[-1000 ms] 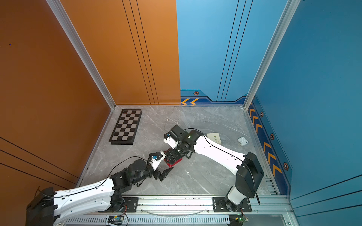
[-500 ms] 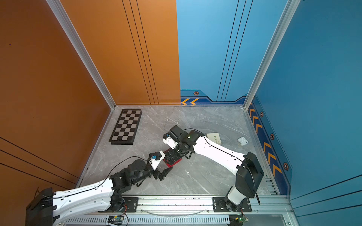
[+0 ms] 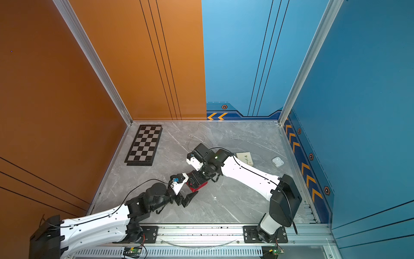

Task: Take the necklace out of the lift-off lid jewelry box
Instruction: Open the lid on the jewelry box.

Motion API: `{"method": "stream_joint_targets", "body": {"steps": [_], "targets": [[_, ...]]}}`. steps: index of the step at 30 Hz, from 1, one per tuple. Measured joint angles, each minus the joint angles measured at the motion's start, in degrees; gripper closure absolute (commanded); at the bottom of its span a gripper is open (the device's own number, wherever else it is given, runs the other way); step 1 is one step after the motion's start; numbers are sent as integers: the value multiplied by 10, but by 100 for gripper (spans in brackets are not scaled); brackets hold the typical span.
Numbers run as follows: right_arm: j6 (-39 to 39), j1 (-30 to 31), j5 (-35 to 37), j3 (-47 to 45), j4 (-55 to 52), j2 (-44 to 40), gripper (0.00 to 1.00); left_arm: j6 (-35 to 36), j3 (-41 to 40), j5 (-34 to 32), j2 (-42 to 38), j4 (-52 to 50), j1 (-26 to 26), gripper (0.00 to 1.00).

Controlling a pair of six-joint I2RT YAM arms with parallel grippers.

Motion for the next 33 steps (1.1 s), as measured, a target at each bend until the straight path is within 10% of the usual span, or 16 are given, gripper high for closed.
{"method": "stream_joint_targets", "body": {"steps": [33], "targets": [[10,-7,-5,-2,18,0,16,-7,-26,-13,-26,5,1,12]]}}
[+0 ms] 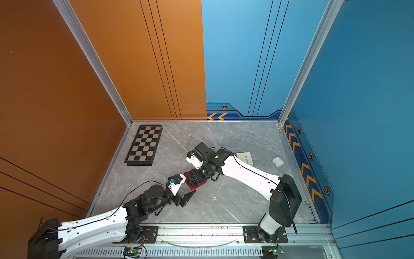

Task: Take the necklace out of the lift-off lid jewelry box
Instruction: Open the lid on the jewelry box.

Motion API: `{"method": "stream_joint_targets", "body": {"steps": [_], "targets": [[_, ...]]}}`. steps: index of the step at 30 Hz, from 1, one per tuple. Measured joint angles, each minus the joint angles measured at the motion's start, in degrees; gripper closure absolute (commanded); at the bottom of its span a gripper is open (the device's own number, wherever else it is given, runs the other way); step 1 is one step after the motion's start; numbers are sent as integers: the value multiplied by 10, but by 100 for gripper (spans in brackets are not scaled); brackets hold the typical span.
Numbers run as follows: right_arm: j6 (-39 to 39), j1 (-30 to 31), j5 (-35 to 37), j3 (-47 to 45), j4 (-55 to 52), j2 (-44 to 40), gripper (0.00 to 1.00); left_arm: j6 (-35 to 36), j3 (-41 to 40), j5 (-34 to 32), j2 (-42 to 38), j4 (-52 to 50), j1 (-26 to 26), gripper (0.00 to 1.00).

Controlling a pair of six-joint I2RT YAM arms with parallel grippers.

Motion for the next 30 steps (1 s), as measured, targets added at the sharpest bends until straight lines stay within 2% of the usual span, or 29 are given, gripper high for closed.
{"method": "stream_joint_targets", "body": {"steps": [3,9,14,18,24,30], "targets": [[0,0,-1,-1,-1,0,16,0,1,3,5,0,0,12],[0,0,-2,-2,-1,0,16,0,1,3,1,0,0,4],[0,1,-2,-2,-1,0,16,0,1,3,-9,0,0,4],[0,1,-4,-2,-1,0,16,0,1,3,-9,0,0,8],[0,2,-3,-2,-3,0,16,3,1,10,-3,-2,1,22],[0,2,-1,-6,-7,0,15,4,5,16,11,0,1,26]]}}
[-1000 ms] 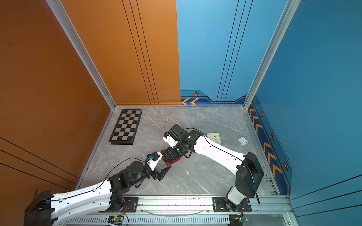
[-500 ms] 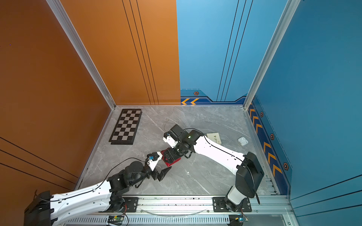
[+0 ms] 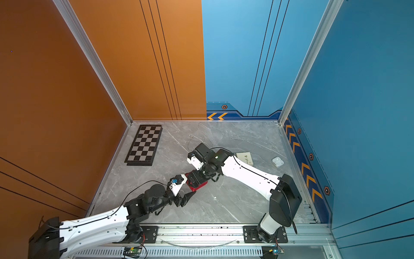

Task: Take the necklace out of the lift-off lid jewelry box
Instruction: Open the lid on the jewelry box, then place the lid at the center of the board.

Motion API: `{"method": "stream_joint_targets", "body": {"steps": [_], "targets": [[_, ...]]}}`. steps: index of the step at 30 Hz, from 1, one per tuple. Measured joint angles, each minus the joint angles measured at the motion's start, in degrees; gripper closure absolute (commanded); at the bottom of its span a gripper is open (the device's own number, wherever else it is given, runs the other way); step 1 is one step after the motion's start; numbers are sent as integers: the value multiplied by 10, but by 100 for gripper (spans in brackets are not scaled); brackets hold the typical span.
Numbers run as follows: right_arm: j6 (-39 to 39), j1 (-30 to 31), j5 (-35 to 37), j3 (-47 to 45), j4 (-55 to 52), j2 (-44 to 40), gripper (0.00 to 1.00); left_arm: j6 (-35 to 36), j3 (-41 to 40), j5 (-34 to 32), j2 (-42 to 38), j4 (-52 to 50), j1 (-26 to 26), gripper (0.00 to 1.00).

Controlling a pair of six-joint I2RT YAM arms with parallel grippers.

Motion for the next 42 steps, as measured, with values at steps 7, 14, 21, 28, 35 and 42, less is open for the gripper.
{"method": "stream_joint_targets", "body": {"steps": [7,14,21,28,35,42], "targets": [[-2,-9,-15,-1,-1,-1,15,0,1,1,1,3,0,27],[-5,-29,-45,-1,-4,-21,14,0,7,3,1,17,0,28],[-5,-42,-67,-1,-5,-27,14,0,11,4,1,19,0,28],[-4,-59,-90,-1,-4,-32,15,0,11,4,1,17,0,28],[5,-86,-92,0,8,-52,15,0,11,11,0,2,0,29],[18,-139,-51,-11,22,-61,15,0,10,13,-13,0,0,29]]}}
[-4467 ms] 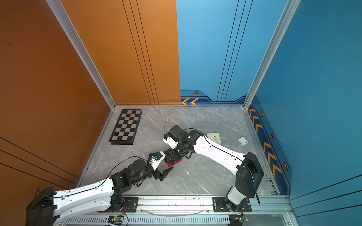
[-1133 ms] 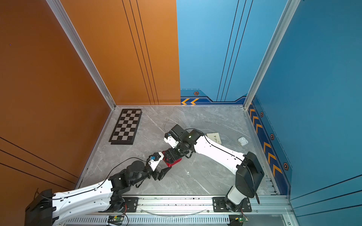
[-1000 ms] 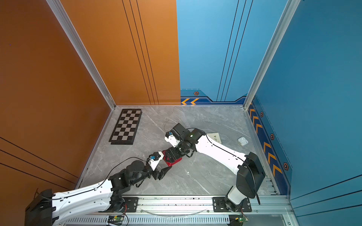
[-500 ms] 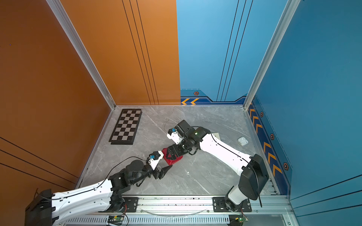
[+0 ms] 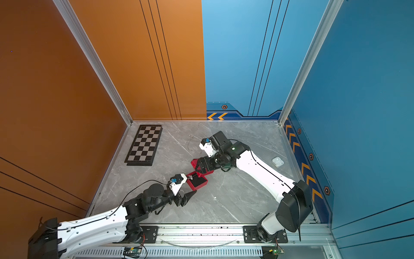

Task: Take the necklace out of the lift-off lid jewelry box
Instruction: Place the lid at the center of the board.

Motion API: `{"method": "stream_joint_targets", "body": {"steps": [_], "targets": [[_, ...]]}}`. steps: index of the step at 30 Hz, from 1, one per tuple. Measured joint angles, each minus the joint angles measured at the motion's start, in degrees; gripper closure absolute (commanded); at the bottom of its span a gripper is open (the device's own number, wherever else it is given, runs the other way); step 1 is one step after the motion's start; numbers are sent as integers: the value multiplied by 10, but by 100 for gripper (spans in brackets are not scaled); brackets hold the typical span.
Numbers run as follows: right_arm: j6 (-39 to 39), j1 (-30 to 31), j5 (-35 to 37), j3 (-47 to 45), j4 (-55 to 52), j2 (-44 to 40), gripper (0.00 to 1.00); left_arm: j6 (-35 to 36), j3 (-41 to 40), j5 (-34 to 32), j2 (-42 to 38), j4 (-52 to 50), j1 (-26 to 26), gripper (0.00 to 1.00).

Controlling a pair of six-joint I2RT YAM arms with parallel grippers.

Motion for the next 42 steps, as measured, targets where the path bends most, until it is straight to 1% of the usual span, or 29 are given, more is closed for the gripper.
{"method": "stream_joint_targets", "body": {"steps": [3,6,11,15,19,23,27,30,34,37,39,42], "targets": [[13,-35,40,-37,7,-19,15,0,-2,0,-1,0,0,29],[29,-54,88,-85,9,-35,15,0,-3,0,-1,0,0,29],[58,-49,145,-167,26,-39,15,0,-3,0,-1,0,0,29],[82,-25,179,-211,46,-38,15,0,-3,0,-6,-1,0,29],[100,11,202,-223,77,-19,15,0,-3,0,-11,-2,0,29],[117,35,208,-223,116,26,14,0,-6,0,-15,-3,0,30],[128,52,214,-223,146,66,14,0,-10,0,-24,-5,0,30],[132,56,215,-223,160,83,11,0,-14,0,-31,-8,0,30],[133,56,215,-223,169,87,5,0,-14,0,-34,-10,0,30],[132,56,214,-223,170,86,3,0,-14,0,-34,-11,0,30],[130,56,214,-221,167,83,3,0,-14,0,-34,-12,0,30],[121,54,215,-206,147,66,8,0,-14,0,-34,-13,0,30]]}}
